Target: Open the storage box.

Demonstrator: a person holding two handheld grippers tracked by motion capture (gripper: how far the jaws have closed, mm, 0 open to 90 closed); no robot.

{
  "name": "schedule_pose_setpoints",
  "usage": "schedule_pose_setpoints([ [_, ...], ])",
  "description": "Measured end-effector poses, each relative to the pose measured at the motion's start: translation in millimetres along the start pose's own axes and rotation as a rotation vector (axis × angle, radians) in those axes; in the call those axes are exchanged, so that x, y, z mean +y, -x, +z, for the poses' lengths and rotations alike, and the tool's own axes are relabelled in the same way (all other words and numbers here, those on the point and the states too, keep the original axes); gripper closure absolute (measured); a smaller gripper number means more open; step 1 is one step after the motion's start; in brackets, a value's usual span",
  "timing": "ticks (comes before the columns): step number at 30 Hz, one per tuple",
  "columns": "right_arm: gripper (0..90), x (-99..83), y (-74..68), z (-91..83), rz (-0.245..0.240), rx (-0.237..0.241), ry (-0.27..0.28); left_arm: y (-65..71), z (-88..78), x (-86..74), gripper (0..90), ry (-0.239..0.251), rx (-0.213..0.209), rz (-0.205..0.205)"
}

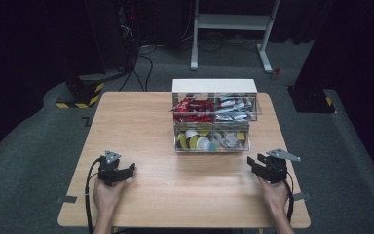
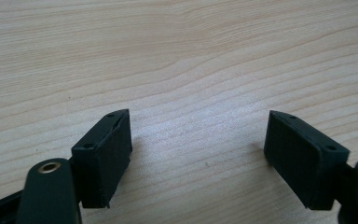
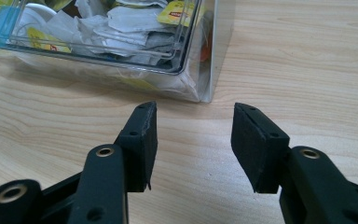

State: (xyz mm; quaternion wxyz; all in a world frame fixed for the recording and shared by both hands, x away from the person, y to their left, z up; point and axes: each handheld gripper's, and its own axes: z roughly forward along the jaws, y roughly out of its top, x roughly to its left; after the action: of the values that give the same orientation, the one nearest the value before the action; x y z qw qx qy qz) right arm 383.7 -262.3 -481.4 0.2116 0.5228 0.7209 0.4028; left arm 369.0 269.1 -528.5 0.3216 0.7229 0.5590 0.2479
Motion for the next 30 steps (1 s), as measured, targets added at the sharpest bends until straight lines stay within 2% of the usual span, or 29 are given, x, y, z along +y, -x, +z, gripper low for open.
schedule_pose_setpoints([
  [6,51.3,7.8,-4.3,-1.2,-0.020,0.014,-0.017,-0.2,0.6,0.3,19.3,-0.006,0.003,-0.003],
  [11,51.3,17.6,-8.6,-7.0,-0.048,0.030,0.010,-0.6,0.9,0.5,16.8,-0.009,-0.007,-0.001],
  [14,51.1,19.9,-7.0,-8.3,-0.034,0.048,0.015,-1.4,0.7,0.5,15.7,-0.009,-0.016,-0.009],
  [17,50.4,23.1,-6.9,-9.3,-0.022,0.062,0.007,-0.1,1.2,0.6,15.1,-0.012,-0.009,-0.001],
  [24,52.2,34.1,-10.4,-13.0,-0.050,0.077,0.023,0.4,1.7,0.8,14.5,-0.013,-0.008,0.008],
  [30,50.8,43.9,-10.3,-15.5,-0.041,0.112,0.030,0.4,1.6,0.8,14.6,-0.014,-0.007,0.007],
])
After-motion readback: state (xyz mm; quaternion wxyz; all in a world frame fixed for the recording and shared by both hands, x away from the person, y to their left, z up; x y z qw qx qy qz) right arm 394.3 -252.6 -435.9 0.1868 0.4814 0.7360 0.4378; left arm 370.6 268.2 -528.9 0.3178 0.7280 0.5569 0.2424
